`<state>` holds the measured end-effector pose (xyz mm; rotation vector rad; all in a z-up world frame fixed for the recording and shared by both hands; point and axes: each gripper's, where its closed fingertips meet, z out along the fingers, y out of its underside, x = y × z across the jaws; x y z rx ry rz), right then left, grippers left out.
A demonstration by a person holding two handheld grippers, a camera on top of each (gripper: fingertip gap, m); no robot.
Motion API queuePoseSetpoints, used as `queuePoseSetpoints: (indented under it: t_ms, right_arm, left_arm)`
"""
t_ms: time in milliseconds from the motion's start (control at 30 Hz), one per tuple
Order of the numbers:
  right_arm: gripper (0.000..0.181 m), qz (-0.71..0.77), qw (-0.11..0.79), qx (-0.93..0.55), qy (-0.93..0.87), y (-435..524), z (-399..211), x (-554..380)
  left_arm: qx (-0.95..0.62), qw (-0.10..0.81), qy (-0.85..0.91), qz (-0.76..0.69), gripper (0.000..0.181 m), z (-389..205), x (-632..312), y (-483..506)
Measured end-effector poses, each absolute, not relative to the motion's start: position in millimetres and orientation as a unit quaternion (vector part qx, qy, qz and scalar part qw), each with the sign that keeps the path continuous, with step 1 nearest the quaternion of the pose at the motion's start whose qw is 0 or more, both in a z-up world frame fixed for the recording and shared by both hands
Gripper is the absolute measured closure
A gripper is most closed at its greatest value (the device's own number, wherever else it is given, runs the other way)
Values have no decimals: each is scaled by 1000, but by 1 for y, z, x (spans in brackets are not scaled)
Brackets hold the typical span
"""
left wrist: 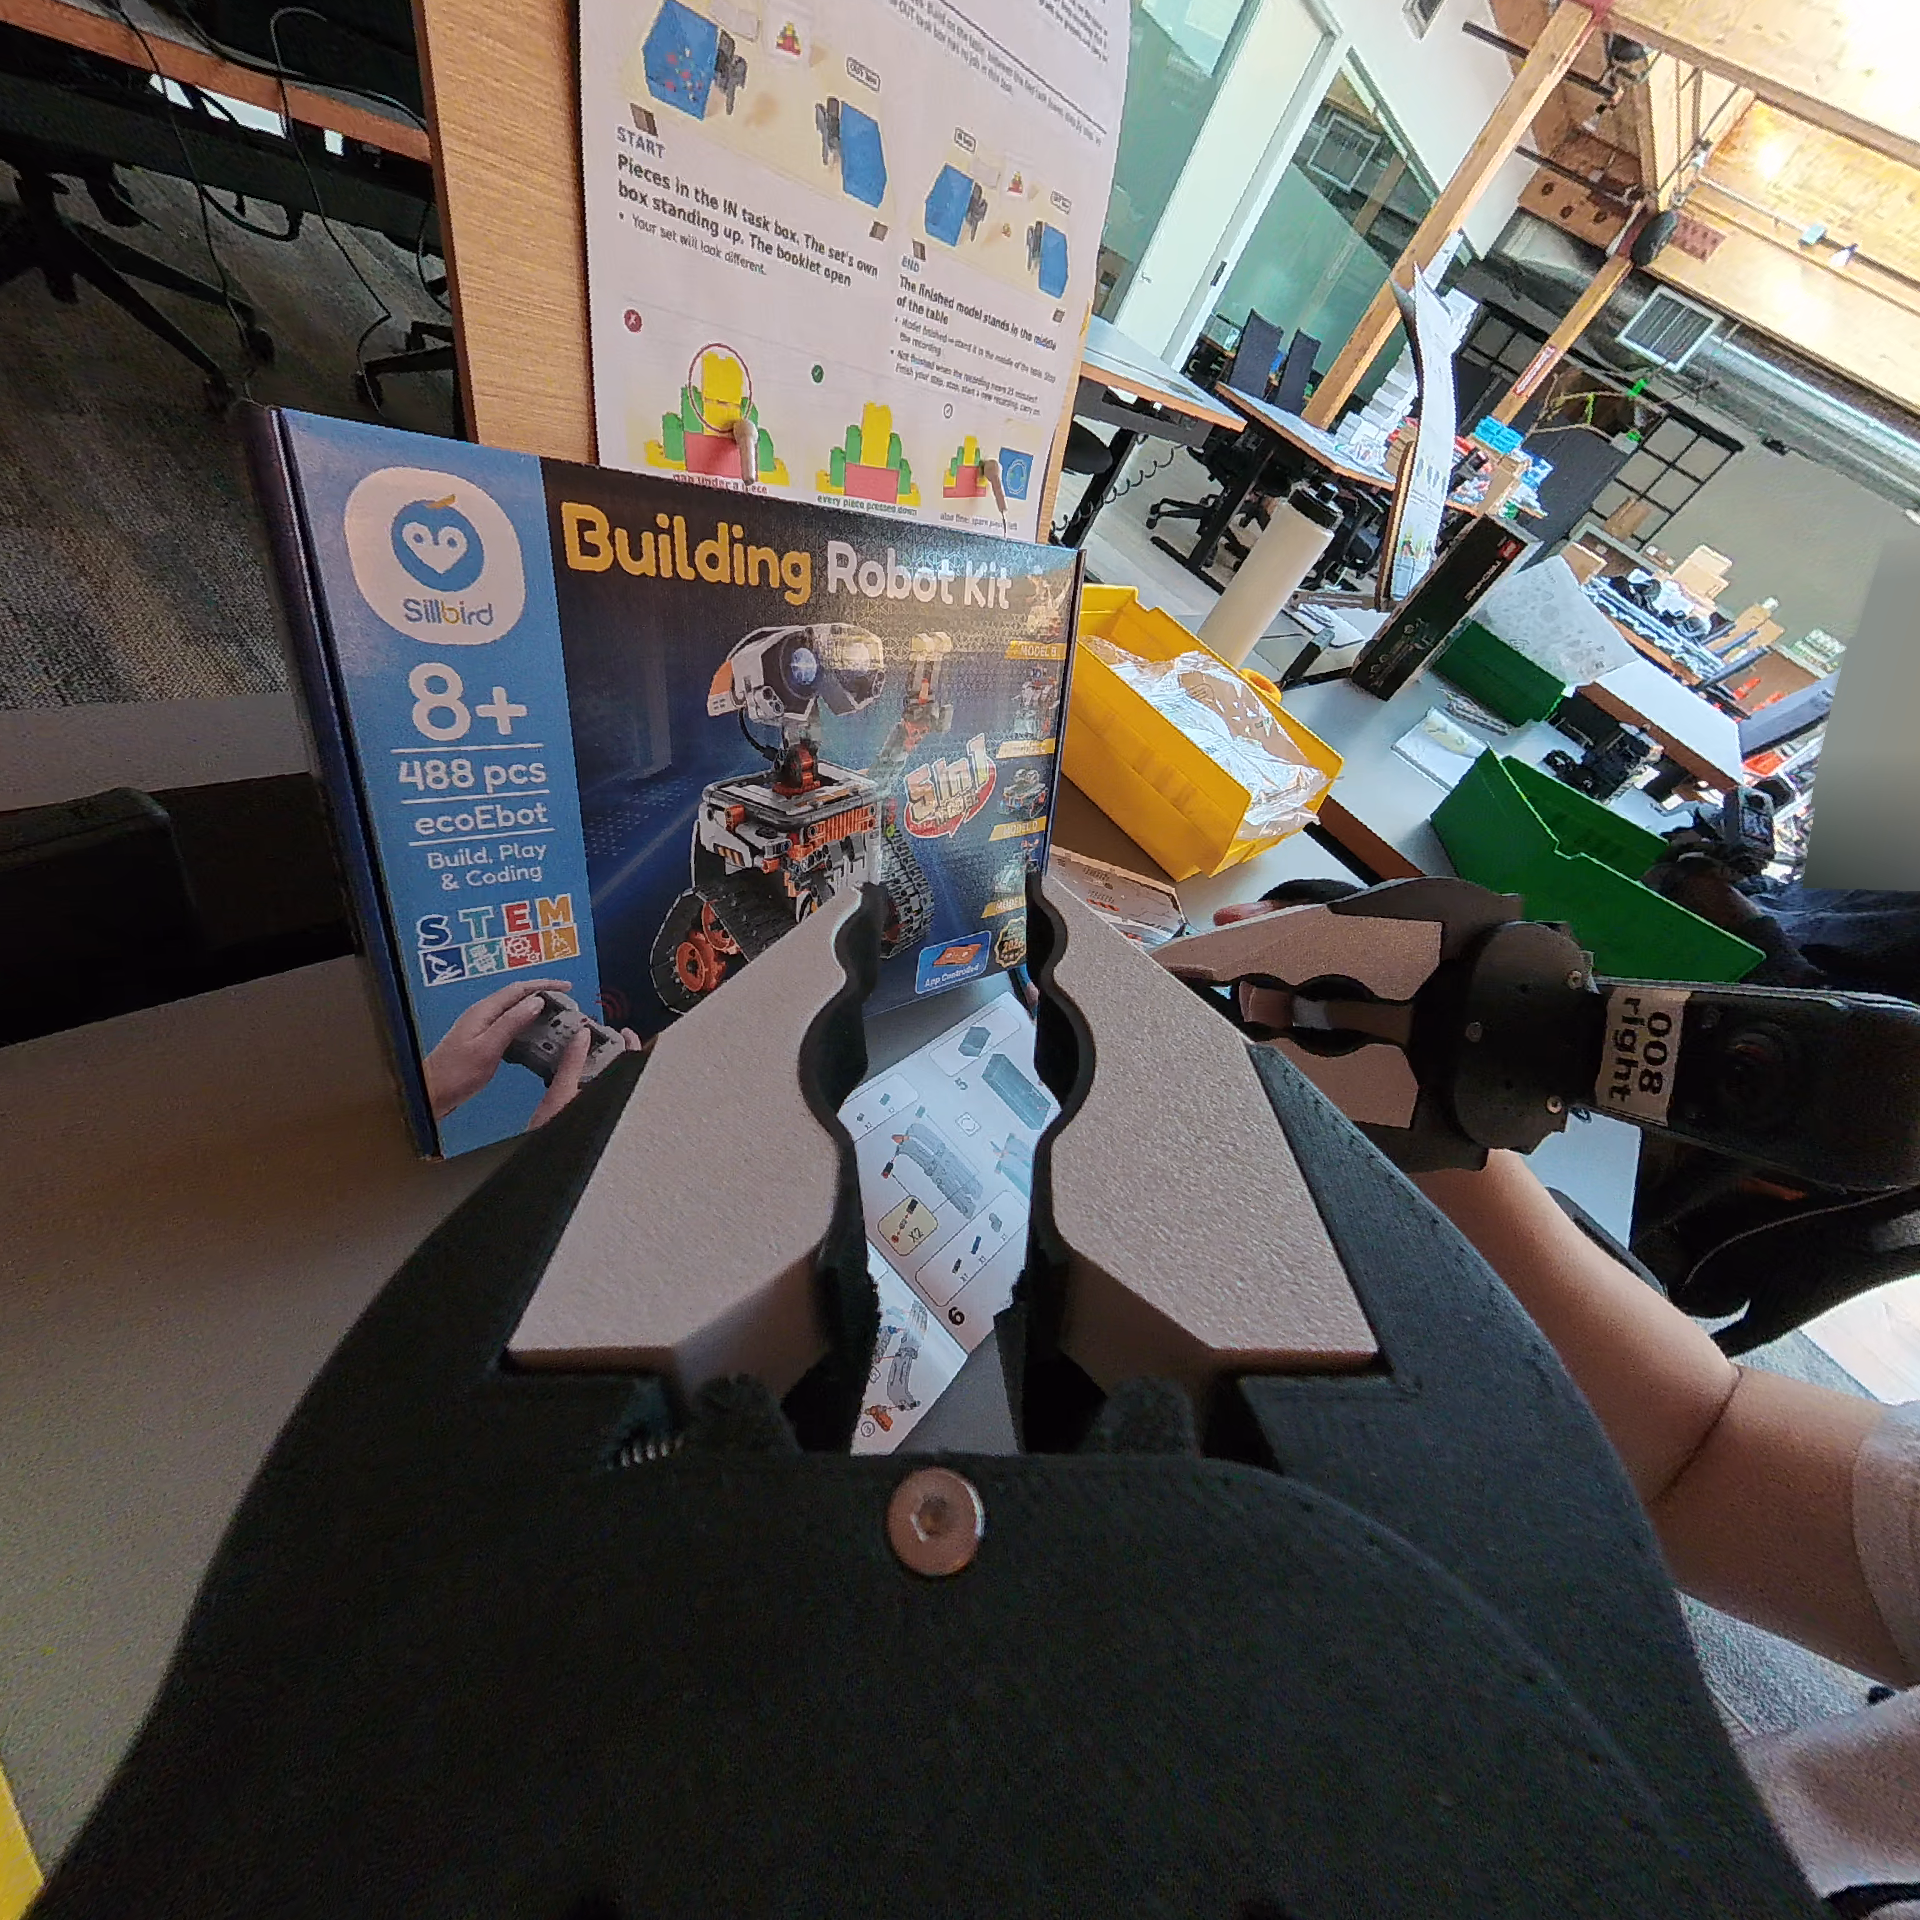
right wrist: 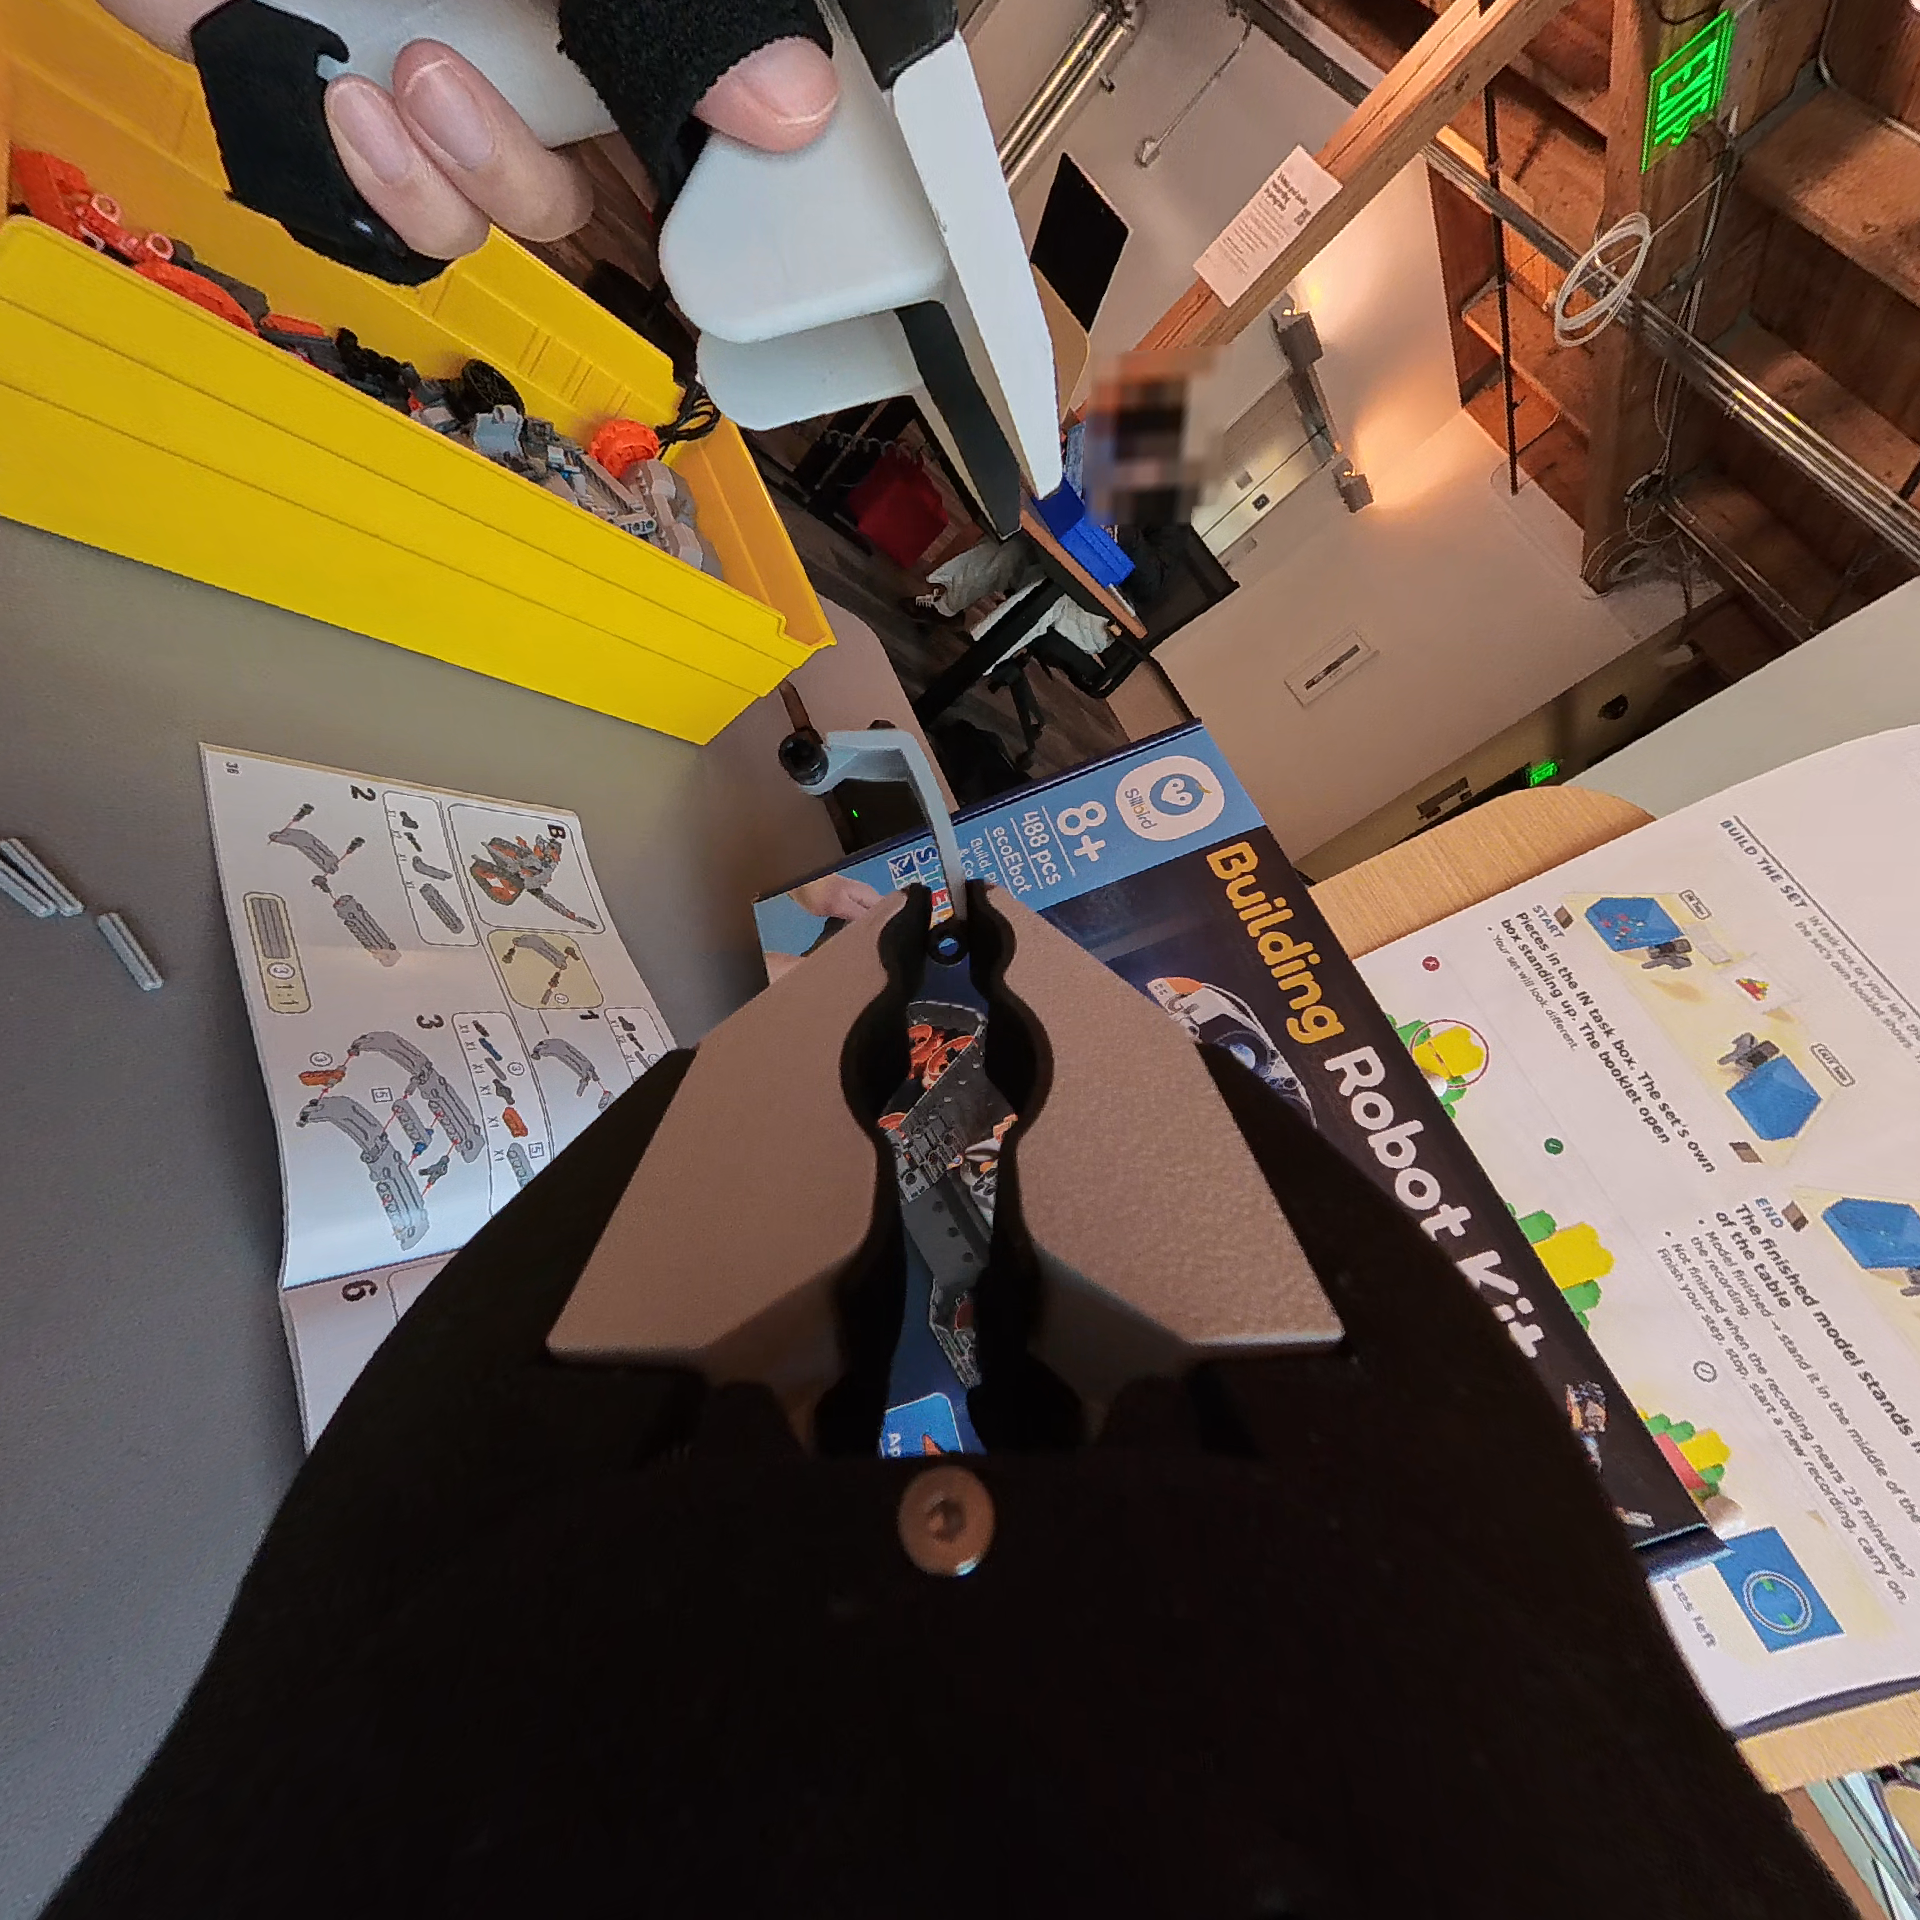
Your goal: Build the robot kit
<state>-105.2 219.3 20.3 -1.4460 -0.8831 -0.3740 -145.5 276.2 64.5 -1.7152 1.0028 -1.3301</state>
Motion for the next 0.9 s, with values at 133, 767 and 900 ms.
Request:
queuePoseSetpoints:
  t_ms: [133,767,900]
  right_arm:
    - [176,-164,650,-631,-390,218,23,-107]
    - [176,-182,639,-632,-399,219,19,-106]
    - [176,-184,641,-630,-398,219,21,-107]
  left_arm:
    - [-667,365,391,-518,156,64,-146,276]
    - [-655,279,475,-517,122,40,-125,237]
    - [-657,257,517,-486,128,22,-120,226]
